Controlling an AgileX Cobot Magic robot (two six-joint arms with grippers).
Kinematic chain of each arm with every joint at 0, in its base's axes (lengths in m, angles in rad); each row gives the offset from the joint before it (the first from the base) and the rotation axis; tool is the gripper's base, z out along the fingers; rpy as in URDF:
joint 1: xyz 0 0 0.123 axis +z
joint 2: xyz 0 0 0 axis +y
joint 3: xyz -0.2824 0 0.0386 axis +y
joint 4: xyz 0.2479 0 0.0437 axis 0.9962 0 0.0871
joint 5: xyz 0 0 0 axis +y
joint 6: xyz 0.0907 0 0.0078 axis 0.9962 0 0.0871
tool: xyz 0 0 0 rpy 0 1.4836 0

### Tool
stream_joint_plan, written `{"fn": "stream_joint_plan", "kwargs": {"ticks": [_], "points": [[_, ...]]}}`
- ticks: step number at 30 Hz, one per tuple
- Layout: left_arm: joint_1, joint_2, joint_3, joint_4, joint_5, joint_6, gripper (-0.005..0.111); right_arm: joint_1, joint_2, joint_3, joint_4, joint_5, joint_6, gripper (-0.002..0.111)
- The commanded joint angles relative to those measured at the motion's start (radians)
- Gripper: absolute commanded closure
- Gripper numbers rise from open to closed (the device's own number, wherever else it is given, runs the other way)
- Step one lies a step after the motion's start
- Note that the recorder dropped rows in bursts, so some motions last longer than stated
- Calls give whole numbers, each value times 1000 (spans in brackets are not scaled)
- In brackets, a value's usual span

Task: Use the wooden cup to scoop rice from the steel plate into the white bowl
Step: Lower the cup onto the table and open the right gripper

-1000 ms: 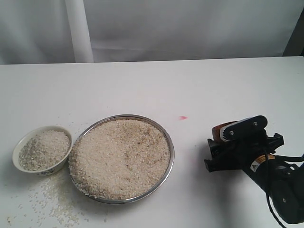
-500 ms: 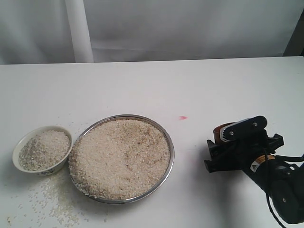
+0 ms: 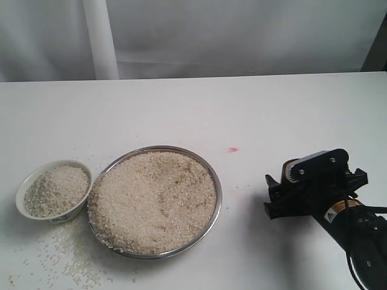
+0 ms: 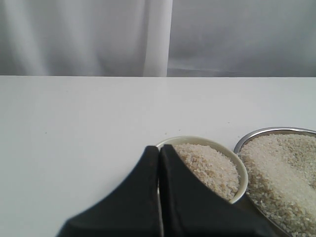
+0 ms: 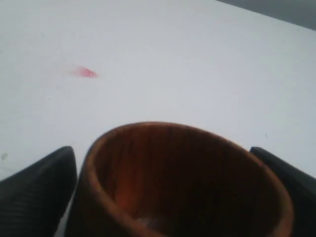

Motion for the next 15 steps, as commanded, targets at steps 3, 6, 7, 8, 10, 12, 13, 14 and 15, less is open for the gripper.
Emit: {"fn": "stream_joint_plan", "kwargs": {"ticks": [3,6,7,8,10,12,13,14,15], "points": [[-4,-2,-3,-8,-6,-3,107,-4,-3,25,-5,-37,3,24],[-4,-2,-3,-8,-6,-3,107,-4,-37,49,-5,-60,5,24],[-4,-2,-3,-8,-6,-3,107,-4,-56,56,-5,-60,10,24],[-4,-2,-3,-8,-6,-3,107,-2,-72,58,-5,-56,19,24],[-4,-2,-3,-8,-6,-3,107,10,-105,64,-5,-51,25,24],[-4,-2,-3,-8,-6,-3,107,21,-138,66,-5,-44,25,24],[-4,-2,-3,-8,-6,-3,107,21,-162,68,-9,-30,34,24],[-4,-2,-3,-8,-6,-3,107,21,-176,68,-9,-19,38,24],[-4,-2,-3,-8,-6,-3,107,21,-194,68,-18,-13,61,24]]}}
